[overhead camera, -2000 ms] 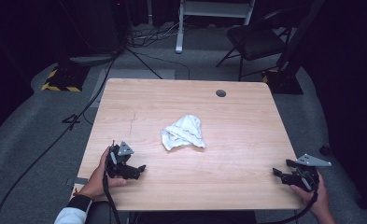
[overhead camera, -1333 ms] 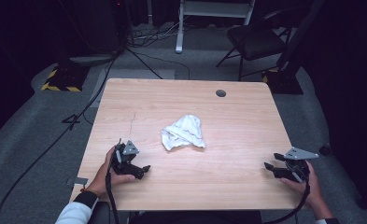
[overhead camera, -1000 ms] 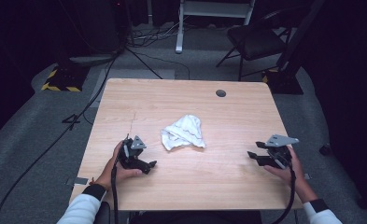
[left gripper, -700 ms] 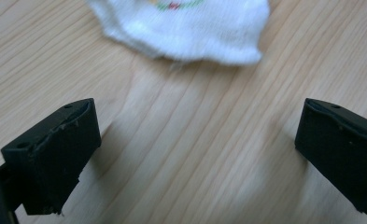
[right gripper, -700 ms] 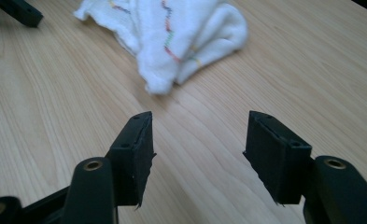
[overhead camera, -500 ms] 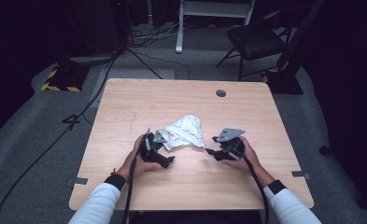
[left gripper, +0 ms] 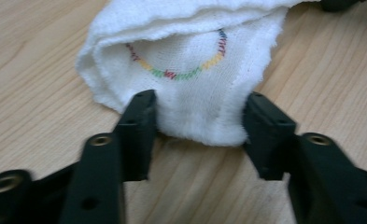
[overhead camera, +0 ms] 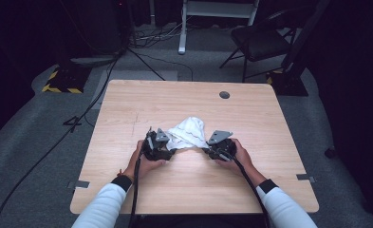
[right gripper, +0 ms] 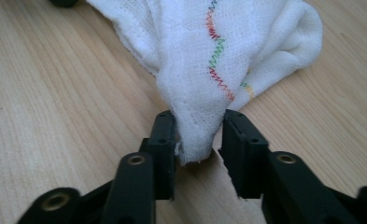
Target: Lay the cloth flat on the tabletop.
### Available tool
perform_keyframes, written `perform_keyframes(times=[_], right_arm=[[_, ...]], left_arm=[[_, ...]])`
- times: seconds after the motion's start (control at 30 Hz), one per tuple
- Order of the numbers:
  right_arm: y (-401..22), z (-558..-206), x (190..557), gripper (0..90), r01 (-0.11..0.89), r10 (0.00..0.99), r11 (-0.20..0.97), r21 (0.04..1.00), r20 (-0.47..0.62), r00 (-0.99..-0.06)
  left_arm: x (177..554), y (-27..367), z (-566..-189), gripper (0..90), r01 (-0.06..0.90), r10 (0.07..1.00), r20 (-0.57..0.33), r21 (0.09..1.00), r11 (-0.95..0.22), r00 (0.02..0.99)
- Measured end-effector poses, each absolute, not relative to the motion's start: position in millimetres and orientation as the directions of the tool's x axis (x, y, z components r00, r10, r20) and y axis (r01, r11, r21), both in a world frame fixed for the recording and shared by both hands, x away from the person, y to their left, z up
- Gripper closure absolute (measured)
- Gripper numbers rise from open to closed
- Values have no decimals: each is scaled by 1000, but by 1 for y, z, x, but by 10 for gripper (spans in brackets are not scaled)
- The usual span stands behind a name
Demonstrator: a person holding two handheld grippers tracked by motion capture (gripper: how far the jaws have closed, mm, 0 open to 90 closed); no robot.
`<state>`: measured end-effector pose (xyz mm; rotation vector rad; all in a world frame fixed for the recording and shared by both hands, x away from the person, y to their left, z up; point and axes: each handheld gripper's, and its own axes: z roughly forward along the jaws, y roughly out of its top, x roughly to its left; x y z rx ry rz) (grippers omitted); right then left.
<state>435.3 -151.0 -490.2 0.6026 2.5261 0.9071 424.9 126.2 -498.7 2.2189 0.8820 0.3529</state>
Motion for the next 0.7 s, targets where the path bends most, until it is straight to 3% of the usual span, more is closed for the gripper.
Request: perform_keyframes(times=[0.03,0.27,0.7], right_arm=[[-154,-489,436,769,260,520,690,675,-213,-827],[-171,-472,433,855,237,537,643,728,-209,-817],[-216,-434,429,870,257,642,531,808,-185,-744]], left_arm=[[425,127,-498,625,484,678,-4,703,-521,735],[421,132,-490,793,436,645,46,701,-565,763],[410,145,-460,828,349,639,81,781,-517,765]])
